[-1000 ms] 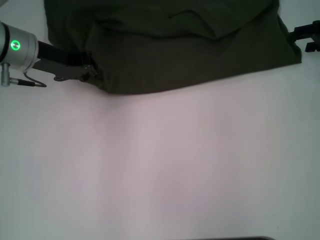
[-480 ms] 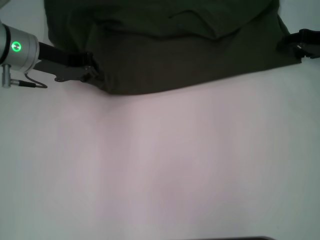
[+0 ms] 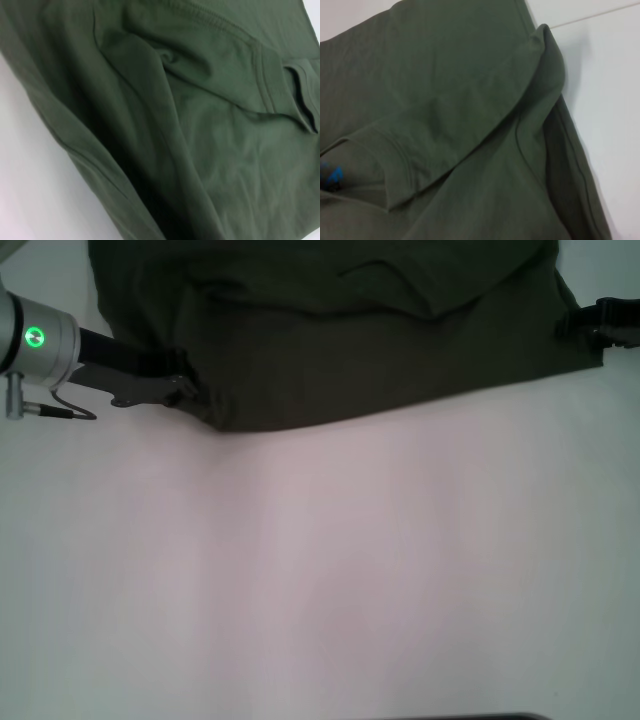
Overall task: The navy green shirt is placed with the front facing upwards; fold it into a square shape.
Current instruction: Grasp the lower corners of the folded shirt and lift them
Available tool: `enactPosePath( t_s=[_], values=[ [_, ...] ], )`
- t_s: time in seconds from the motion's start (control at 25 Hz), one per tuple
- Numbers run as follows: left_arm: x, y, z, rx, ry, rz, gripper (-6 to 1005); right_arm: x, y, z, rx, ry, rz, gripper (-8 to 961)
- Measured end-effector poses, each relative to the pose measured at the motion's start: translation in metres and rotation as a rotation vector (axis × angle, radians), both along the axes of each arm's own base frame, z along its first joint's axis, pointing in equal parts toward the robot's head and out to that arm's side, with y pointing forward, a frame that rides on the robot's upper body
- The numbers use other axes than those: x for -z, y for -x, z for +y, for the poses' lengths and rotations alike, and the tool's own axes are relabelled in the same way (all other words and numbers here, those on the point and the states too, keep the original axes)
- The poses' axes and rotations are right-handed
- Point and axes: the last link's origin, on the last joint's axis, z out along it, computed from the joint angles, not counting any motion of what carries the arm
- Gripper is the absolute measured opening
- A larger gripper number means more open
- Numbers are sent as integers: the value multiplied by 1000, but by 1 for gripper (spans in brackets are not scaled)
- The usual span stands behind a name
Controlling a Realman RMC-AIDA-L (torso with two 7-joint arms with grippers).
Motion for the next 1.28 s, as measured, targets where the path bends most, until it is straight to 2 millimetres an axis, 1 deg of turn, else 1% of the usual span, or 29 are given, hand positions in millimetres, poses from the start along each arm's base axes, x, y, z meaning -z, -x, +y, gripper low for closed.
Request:
enactPosePath(
  t_s=[0.16,0.6,1.08,1.28],
  values=[
    [1,0,-1,-1,2,-2,27,1,0,1,-25,-1,-21,683],
    [1,-1,0,-1,0,-3,28,13,0,2,-41,-3,-56,683],
    [1,-1,0,2,-5,-4,27,15,2,0,-30,9,-25,684],
    [1,-2,0,2,-6,-5,28,17,6,0,-32,19,5,684]
  ],
)
